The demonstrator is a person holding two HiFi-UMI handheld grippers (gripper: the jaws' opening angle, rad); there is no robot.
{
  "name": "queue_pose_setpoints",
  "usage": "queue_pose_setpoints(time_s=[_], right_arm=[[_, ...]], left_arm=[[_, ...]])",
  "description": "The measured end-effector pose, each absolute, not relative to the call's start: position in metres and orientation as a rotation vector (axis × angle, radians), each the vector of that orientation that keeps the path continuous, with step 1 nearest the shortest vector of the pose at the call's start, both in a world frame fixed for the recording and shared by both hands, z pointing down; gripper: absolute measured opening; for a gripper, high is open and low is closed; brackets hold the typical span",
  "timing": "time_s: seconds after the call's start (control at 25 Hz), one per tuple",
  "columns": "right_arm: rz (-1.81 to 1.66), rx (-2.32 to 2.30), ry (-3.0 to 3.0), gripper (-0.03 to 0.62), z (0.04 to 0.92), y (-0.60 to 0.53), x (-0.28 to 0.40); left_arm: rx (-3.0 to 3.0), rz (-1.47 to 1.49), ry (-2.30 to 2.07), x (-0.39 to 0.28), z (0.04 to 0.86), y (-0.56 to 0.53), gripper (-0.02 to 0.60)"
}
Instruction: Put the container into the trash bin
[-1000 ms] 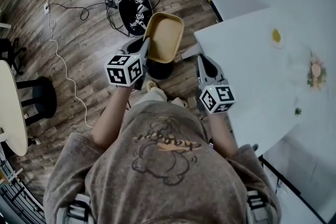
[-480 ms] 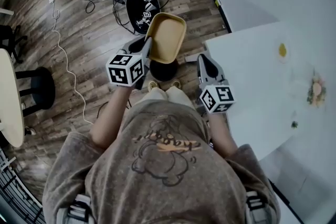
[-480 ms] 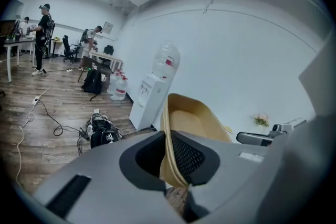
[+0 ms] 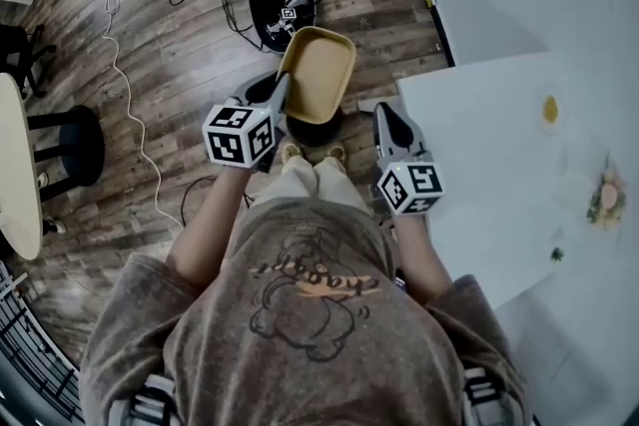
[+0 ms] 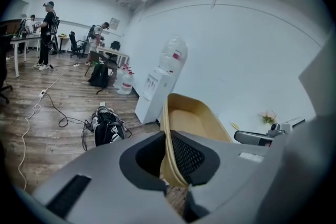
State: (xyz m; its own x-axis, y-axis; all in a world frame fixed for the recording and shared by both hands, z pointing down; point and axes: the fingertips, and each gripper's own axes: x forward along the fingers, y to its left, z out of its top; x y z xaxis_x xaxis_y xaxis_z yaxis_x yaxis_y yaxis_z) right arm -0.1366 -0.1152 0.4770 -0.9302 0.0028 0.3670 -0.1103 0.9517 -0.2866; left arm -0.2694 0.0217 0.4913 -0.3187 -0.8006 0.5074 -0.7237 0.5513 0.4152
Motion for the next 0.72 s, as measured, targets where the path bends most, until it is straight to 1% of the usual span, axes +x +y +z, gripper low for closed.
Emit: queue_pose_setpoints(time_s=[0.44,0.72], right_arm=[[0.439,0.011,-2.652,0.002,0.568,-0.116,-0.155],[0.441,-0.025,-2.605,0.002,0.635,-0.111,-0.168]], left_arm=[[1.140,-0.161,-2.052,-0.277,0.576,0.023,0.025],[1.117,-0.143,-2.023,-0.293,0.653,0.025,0.025]])
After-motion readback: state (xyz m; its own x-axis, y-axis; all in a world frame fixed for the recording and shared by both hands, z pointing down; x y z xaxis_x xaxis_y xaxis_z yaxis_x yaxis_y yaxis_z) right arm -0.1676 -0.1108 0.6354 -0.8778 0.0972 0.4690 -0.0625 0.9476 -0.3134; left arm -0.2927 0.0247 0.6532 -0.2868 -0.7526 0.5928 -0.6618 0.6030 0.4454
